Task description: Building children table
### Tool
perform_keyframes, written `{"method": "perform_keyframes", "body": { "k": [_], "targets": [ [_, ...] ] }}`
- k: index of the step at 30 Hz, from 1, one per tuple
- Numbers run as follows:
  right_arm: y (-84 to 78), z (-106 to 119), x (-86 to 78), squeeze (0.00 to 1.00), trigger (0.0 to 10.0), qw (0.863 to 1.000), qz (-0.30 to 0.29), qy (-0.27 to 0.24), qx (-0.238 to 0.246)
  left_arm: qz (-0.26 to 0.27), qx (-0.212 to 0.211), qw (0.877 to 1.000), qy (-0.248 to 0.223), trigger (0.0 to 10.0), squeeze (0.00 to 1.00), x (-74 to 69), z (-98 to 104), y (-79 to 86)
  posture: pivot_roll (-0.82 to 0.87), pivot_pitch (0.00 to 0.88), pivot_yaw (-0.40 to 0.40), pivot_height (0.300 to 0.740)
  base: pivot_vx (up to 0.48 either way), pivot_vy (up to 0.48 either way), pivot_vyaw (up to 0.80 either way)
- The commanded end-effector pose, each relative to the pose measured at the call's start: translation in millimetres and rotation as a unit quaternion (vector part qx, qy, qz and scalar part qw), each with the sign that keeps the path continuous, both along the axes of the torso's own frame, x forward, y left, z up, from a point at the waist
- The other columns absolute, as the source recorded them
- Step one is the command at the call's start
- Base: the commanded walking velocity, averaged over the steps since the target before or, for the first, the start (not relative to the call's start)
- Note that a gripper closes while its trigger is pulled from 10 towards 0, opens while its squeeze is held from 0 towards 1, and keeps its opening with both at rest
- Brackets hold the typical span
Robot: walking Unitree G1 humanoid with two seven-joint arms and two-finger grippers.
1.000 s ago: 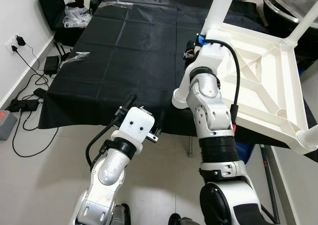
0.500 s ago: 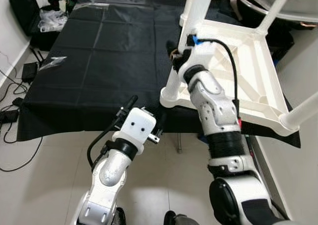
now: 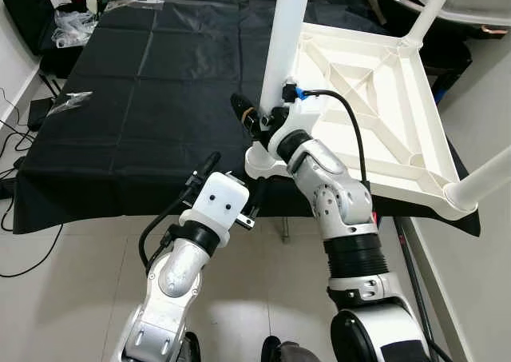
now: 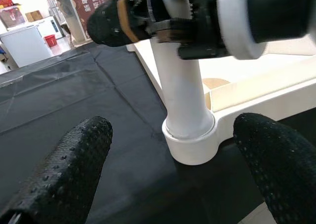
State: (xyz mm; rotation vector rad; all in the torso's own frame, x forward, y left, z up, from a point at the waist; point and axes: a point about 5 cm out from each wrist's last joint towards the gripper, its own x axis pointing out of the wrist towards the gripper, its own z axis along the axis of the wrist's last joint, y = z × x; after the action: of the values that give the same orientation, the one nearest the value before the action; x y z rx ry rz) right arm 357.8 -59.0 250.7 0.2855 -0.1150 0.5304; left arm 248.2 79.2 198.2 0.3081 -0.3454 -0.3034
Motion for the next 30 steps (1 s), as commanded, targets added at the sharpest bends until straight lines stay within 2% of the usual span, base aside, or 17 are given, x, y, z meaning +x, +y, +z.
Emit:
{"method": "perform_keyframes", "body": {
  "k": [1,7,8,11,15,16,17,21,23,25,26,29,30],
  "targets": [
    [6.2,-5.3,-8.2,0.00,10.0,0.999,0.037,-0.002,-0.009,-0.004,-0.002,1.000,0.006,10.0,0.00,-1.5,-3.7,-3.2,0.16,0.192,-0.090,0.740,0.000,0.000,0.00],
    [-1.9,-8.7,-15.3,0.00,10.0,0.999,0.045,-0.011,0.001,-0.003,-0.004,1.000,0.007,10.0,0.00,-1.5,-4.2,-3.3,0.16,0.193,-0.089,0.740,0.000,0.000,0.00],
    [-10.4,-10.4,-16.4,0.00,10.0,0.999,0.029,-0.012,0.014,-0.003,-0.003,1.000,0.007,10.0,0.00,-1.3,-4.8,-3.2,0.15,0.194,-0.088,0.740,0.000,0.000,0.00],
    [-10.4,-10.4,-16.4,0.00,10.0,0.999,0.029,-0.012,0.014,-0.003,-0.003,1.000,0.007,10.0,0.00,-1.3,-4.8,-3.2,0.15,0.194,-0.088,0.740,0.000,0.000,0.00],
    [-37.9,-24.3,-25.9,0.00,10.0,0.998,0.042,-0.029,-0.036,-0.005,-0.002,1.000,0.007,10.0,0.00,0.4,-5.5,-3.2,0.15,0.188,-0.081,0.740,0.000,0.000,0.00],
    [-37.9,-24.3,-25.9,0.00,10.0,0.998,0.042,-0.029,-0.036,-0.005,-0.002,1.000,0.007,10.0,0.00,0.4,-5.5,-3.2,0.15,0.188,-0.081,0.740,0.000,0.000,0.00],
    [-45.1,-27.4,-28.5,0.00,10.0,0.998,0.041,-0.029,-0.037,-0.005,-0.002,1.000,0.006,10.0,0.00,0.8,-5.6,-2.9,0.15,0.184,-0.081,0.740,0.000,0.000,0.00],
    [-49.2,-28.9,-30.2,0.00,10.0,0.998,0.042,-0.027,-0.035,-0.004,-0.002,1.000,0.006,10.0,0.00,1.1,-5.7,-2.6,0.15,0.184,-0.081,0.740,0.000,0.000,0.00],
    [-68.3,-36.8,-38.7,0.00,10.0,0.997,0.060,-0.023,-0.033,-0.004,0.000,1.000,0.008,10.0,0.00,2.3,-7.6,-1.5,0.14,0.179,-0.076,0.740,0.000,0.000,0.00],
    [-68.3,-36.8,-38.7,0.00,10.0,0.997,0.060,-0.023,-0.033,-0.004,0.000,1.000,0.008,10.0,0.00,2.3,-7.6,-1.5,0.14,0.179,-0.076,0.740,0.000,0.000,0.00],
    [-79.0,-42.0,-41.6,0.00,10.0,0.997,0.057,-0.020,-0.042,-0.004,0.001,1.000,0.009,10.0,0.00,3.1,-8.7,-1.3,0.14,0.174,-0.072,0.740,0.000,0.000,0.00],
    [-85.9,-45.4,-43.5,0.00,10.0,0.997,0.054,-0.018,-0.049,-0.004,0.002,1.000,0.010,10.0,0.00,3.8,-9.6,-1.1,0.14,0.171,-0.072,0.740,0.000,0.000,0.00],
    [-97.9,-51.9,-43.5,0.00,10.0,0.998,0.020,-0.007,-0.065,-0.005,0.002,1.000,0.012,10.0,0.00,4.4,-10.5,-1.4,0.13,0.167,-0.069,0.740,0.000,0.000,0.00]
  ]
}}
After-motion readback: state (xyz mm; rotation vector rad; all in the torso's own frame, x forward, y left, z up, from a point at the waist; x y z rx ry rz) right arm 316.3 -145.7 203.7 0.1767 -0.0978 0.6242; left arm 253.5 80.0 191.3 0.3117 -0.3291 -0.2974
